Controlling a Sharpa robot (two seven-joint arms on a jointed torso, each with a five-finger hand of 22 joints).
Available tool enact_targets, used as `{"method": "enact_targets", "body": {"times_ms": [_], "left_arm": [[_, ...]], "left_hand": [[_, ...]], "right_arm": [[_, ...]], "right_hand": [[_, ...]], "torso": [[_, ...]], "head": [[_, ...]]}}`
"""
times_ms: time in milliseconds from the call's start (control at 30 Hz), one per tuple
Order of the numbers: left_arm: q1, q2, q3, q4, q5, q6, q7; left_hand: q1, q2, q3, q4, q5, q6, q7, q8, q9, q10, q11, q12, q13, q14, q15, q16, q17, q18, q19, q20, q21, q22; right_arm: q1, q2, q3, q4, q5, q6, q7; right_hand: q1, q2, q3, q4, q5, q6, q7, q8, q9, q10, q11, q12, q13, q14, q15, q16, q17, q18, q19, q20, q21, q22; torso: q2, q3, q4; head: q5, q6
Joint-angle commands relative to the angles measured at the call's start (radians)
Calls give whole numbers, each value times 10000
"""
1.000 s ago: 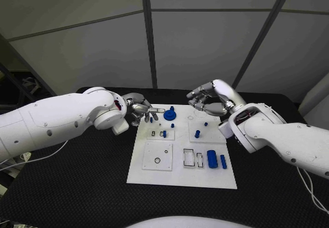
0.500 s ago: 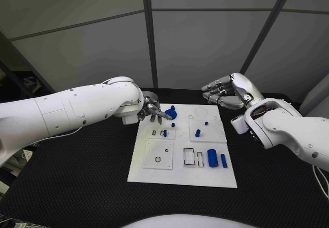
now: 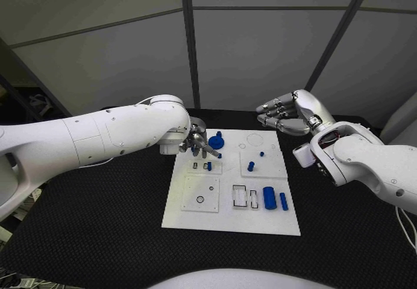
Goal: Assemble the parts on the task board
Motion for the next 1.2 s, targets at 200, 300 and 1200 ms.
{"method": "enact_targets", "body": {"times_ms": [200, 300, 1200], "left_arm": [[-4, 145, -111, -142, -172, 556, -130], [-20, 179, -141, -175, -170, 615, -137], [-150, 325, -183, -241, 44, 736, -166]], "left_hand": [[343, 60, 198, -161, 147, 40, 34, -239, -69, -48, 27, -41, 154, 305, 93, -19, 52, -128, 12, 71, 75, 121], [367, 74, 248, -178, 162, 126, 10, -224, -52, -18, 10, -27, 187, 317, 83, -5, 86, -145, 68, 71, 164, 219], [179, 24, 387, -73, 202, 586, -190, 125, 401, 55, -151, -34, 347, 332, -42, -4, 127, -154, 114, -20, 257, 316]], "right_arm": [[19, 33, 7, -17, 81, 18, 87], [19, 31, 7, -22, 81, 21, 74], [15, 127, 5, -131, 81, 140, -72]], "right_hand": [[-109, -88, 5, -133, 76, -78, 150, -44, -37, -266, 107, -57, -190, -284, 95, -40, -270, 58, -145, 110, -273, -145], [-112, -92, 4, -139, 82, -88, 156, -42, -40, -286, 120, -54, -206, -307, 105, -38, -298, 58, -154, 121, -301, -161], [-144, -73, 1, -135, 141, -113, 172, -35, -46, -323, 139, -38, -242, -351, 128, -26, -376, 62, -168, 153, -381, -210]], "torso": [[3, -4, -1], [-1, -7, 0], [7, 9, 8]], "head": [[-21, -60], [-42, -82], [-45, -208]]}}
